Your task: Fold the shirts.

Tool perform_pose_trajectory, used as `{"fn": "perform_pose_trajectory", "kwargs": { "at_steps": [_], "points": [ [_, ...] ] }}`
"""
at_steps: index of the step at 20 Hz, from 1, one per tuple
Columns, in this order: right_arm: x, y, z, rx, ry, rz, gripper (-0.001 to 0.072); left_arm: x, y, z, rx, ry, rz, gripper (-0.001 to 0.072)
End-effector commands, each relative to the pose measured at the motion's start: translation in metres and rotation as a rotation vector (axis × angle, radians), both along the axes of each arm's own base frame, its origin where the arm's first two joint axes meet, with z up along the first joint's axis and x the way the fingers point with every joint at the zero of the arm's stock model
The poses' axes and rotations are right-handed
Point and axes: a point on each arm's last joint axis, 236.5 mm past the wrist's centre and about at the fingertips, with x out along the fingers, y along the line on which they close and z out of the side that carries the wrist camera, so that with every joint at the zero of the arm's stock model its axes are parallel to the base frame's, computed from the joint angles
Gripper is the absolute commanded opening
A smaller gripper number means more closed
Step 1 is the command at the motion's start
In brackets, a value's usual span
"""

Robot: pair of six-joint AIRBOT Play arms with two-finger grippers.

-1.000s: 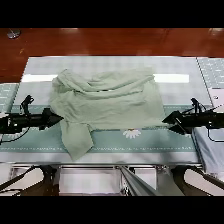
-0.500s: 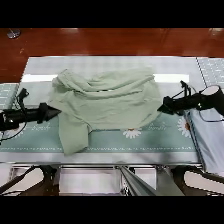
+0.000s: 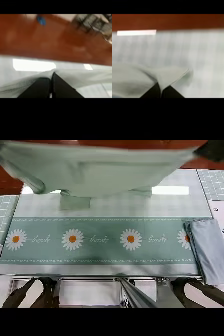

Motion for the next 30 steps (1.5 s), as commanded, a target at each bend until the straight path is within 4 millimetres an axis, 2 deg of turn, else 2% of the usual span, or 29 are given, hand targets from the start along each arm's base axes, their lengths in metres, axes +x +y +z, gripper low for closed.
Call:
{"fn": "perform_pose_trajectory", "kwargs": {
  "at_steps": [1, 2, 4, 6, 8, 10, 12, 13, 16, 20, 24, 27, 30],
  "points": [
    [-0.071, -0.005, 0.129, -0.104, -0.320, -0.070, 0.0039, -0.055, 0.008, 0.118, 0.210, -0.219, 0.201, 0.0021],
    [-0.097, -0.005, 0.147, -0.128, -0.369, -0.083, 0.0039, -0.074, 0.008, 0.139, 0.257, -0.256, 0.257, 0.0021],
    [-0.143, -0.005, 0.166, -0.162, -0.429, -0.116, 0.0039, -0.114, 0.006, 0.170, 0.346, -0.334, 0.354, 0.0021],
    [-0.179, -0.007, 0.175, -0.188, -0.460, -0.149, 0.0039, -0.152, 0.002, 0.185, 0.430, -0.386, 0.436, 0.0021],
    [-0.211, -0.010, 0.176, -0.210, -0.467, -0.177, 0.0039, -0.189, 0.000, 0.186, 0.485, -0.393, 0.517, 0.0021],
    [-0.231, -0.011, 0.171, -0.217, -0.450, -0.198, 0.0039, -0.217, -0.003, 0.180, 0.528, -0.378, 0.562, 0.0022],
    [-0.241, -0.011, 0.158, -0.214, -0.397, -0.198, 0.0039, -0.229, -0.003, 0.166, 0.539, -0.338, 0.558, 0.0021],
    [-0.241, -0.008, 0.146, -0.199, -0.347, -0.188, 0.0039, -0.227, -0.002, 0.154, 0.543, -0.310, 0.540, 0.0021],
    [-0.226, 0.000, 0.097, -0.174, -0.173, -0.125, 0.0039, -0.192, 0.005, 0.094, 0.484, -0.125, 0.446, 0.0022],
    [-0.172, -0.009, 0.024, -0.138, -0.020, -0.125, 0.0039, -0.120, 0.008, -0.014, 0.338, 0.117, 0.309, 0.0021],
    [-0.095, -0.021, -0.060, -0.097, 0.105, -0.132, 0.0039, -0.051, 0.021, -0.110, 0.195, 0.310, 0.251, 0.0021],
    [-0.032, -0.018, -0.113, -0.032, 0.186, -0.090, 0.0039, 0.000, 0.022, -0.165, 0.159, 0.429, 0.207, 0.0021],
    [0.032, -0.019, -0.175, 0.063, 0.274, -0.102, 0.0039, 0.056, 0.018, -0.220, 0.135, 0.490, 0.206, 0.0021]
  ]
}}
